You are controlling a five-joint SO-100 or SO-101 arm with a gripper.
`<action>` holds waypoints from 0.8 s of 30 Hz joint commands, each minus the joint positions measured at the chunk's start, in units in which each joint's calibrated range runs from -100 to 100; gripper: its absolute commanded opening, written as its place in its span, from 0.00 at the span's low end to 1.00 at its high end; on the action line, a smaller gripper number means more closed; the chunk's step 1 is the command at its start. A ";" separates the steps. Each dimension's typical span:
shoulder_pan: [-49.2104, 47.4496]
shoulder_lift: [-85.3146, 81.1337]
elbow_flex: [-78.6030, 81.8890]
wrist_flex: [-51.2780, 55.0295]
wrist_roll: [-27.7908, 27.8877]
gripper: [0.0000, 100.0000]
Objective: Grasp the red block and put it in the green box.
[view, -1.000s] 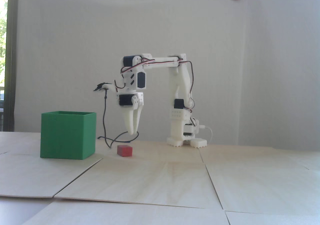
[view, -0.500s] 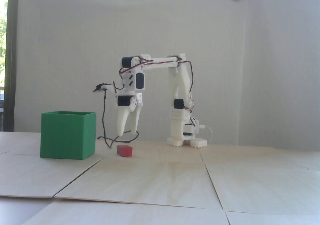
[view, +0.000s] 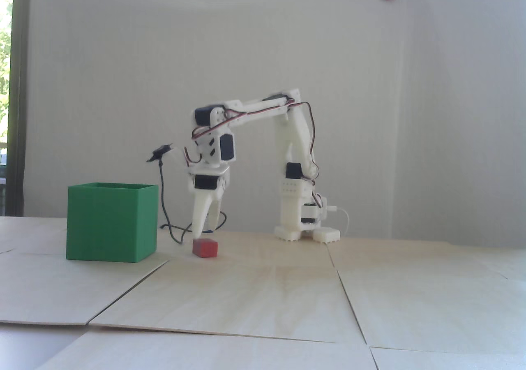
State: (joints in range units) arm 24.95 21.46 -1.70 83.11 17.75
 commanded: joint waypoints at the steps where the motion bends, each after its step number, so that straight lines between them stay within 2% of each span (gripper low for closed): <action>1: 0.26 1.63 -2.56 -2.93 0.37 0.45; 6: 0.26 2.11 -2.56 -8.32 0.21 0.45; 12: -0.14 1.63 -2.56 -8.91 0.78 0.45; 24: -2.96 1.48 -2.65 -9.08 10.67 0.45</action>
State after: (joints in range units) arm 23.04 24.45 -1.70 74.96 25.82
